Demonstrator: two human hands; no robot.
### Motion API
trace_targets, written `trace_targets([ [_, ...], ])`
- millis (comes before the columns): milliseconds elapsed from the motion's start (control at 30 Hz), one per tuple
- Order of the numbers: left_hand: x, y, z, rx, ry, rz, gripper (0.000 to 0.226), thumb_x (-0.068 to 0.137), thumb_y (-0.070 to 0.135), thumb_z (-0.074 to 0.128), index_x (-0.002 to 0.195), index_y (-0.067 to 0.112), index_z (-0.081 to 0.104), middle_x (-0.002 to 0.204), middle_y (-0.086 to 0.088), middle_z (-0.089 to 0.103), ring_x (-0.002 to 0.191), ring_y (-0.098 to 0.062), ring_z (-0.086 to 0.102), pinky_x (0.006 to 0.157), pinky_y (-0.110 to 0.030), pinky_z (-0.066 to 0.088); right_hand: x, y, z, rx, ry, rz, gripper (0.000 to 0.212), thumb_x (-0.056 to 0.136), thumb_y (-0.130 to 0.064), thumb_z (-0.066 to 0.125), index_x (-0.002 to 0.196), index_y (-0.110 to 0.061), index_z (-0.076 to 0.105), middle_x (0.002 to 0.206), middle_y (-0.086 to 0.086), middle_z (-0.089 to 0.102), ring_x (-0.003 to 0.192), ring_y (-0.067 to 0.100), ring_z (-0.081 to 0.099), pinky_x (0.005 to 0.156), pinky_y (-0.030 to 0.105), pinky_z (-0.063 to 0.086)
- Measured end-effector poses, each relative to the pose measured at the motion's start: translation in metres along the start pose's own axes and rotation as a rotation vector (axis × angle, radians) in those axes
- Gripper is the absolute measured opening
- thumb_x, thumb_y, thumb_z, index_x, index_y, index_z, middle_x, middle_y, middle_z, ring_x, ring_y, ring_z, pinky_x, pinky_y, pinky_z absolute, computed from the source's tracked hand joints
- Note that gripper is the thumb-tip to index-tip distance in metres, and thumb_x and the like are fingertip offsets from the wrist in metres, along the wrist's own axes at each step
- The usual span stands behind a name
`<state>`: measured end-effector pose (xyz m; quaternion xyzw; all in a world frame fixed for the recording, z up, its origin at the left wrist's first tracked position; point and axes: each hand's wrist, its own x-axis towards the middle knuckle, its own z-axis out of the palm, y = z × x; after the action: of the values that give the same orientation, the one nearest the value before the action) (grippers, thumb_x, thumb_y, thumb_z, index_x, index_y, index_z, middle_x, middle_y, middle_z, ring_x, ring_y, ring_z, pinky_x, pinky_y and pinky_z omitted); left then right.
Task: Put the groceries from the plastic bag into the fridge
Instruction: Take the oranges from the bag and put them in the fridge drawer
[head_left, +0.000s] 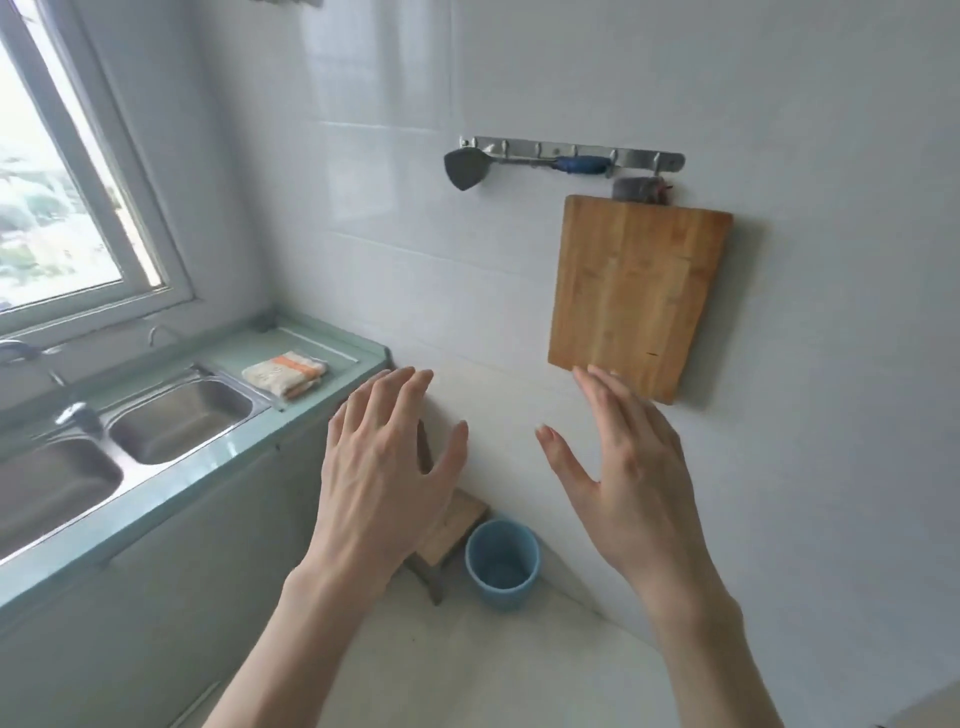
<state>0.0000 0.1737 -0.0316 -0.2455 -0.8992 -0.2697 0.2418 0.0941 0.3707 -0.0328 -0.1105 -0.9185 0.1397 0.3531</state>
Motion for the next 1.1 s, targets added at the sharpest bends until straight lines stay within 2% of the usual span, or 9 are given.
trace_targets([
  [133, -0.009, -0.053, -0.024, 0.091, 0.052, -0.127, 0.053, 0.097, 0.055, 0.052, 0.143, 0.028, 0.049, 0.148, 0.009, 0.049, 0.140, -0.019, 0.042, 0.115, -0.042, 0.037, 0.024, -0.044, 0.044, 0.075, -0.096, -0.123, 0.067, 0.102, -0.064, 0.039, 0.155, -0.023, 0.040, 0.160, -0.006, 0.044, 0.150, 0.012, 0.035, 0.123, 0.028, 0.026],
  [367, -0.016, -0.122, -0.054, 0.247, 0.146, -0.345, 0.058, 0.095, 0.057, 0.048, 0.145, 0.028, 0.049, 0.147, 0.012, 0.050, 0.142, -0.017, 0.041, 0.115, -0.039, 0.037, 0.071, -0.114, 0.127, 0.249, -0.232, -0.300, 0.068, 0.101, -0.066, 0.041, 0.155, -0.024, 0.042, 0.159, -0.004, 0.045, 0.150, 0.015, 0.037, 0.123, 0.038, 0.033],
  [500, -0.016, -0.152, -0.071, 0.346, 0.196, -0.465, 0.056, 0.096, 0.057, 0.046, 0.143, 0.029, 0.051, 0.147, 0.013, 0.051, 0.141, -0.015, 0.041, 0.115, -0.038, 0.038, 0.086, -0.157, 0.164, 0.373, -0.270, -0.373, 0.070, 0.100, -0.067, 0.037, 0.152, -0.021, 0.046, 0.155, -0.002, 0.050, 0.146, 0.016, 0.042, 0.122, 0.037, 0.032],
  [600, -0.018, -0.169, -0.082, 0.413, 0.242, -0.558, 0.052, 0.096, 0.056, 0.046, 0.142, 0.032, 0.051, 0.146, 0.015, 0.051, 0.141, -0.015, 0.042, 0.115, -0.039, 0.037, 0.093, -0.183, 0.188, 0.458, -0.339, -0.483, 0.071, 0.100, -0.067, 0.037, 0.154, -0.021, 0.044, 0.157, -0.002, 0.048, 0.149, 0.016, 0.039, 0.123, 0.039, 0.032],
  [767, -0.039, -0.189, -0.102, 0.516, 0.326, -0.707, 0.054, 0.097, 0.053, 0.048, 0.144, 0.026, 0.049, 0.144, 0.008, 0.054, 0.139, -0.017, 0.044, 0.112, -0.039, 0.037, 0.097, -0.229, 0.220, 0.583, -0.441, -0.642, 0.068, 0.101, -0.067, 0.037, 0.155, -0.024, 0.041, 0.159, -0.007, 0.043, 0.152, 0.011, 0.030, 0.126, 0.037, 0.026],
  [967, -0.063, -0.224, -0.137, 0.598, 0.389, -0.851, 0.054, 0.098, 0.049, 0.057, 0.147, 0.028, 0.047, 0.143, 0.009, 0.055, 0.136, -0.014, 0.044, 0.114, -0.038, 0.037, 0.087, -0.306, 0.245, 0.686, -0.490, -0.774, 0.064, 0.103, -0.064, 0.043, 0.153, -0.025, 0.043, 0.157, -0.007, 0.046, 0.149, 0.013, 0.035, 0.124, 0.037, 0.029],
  [1100, -0.083, -0.261, -0.161, 0.639, 0.445, -0.870, 0.049, 0.098, 0.048, 0.058, 0.143, 0.032, 0.045, 0.138, 0.011, 0.056, 0.131, -0.015, 0.048, 0.110, -0.037, 0.039, 0.074, -0.364, 0.263, 0.742, -0.501, -0.841, 0.063, 0.102, -0.064, 0.044, 0.153, -0.027, 0.043, 0.158, -0.009, 0.045, 0.149, 0.013, 0.035, 0.123, 0.035, 0.029],
])
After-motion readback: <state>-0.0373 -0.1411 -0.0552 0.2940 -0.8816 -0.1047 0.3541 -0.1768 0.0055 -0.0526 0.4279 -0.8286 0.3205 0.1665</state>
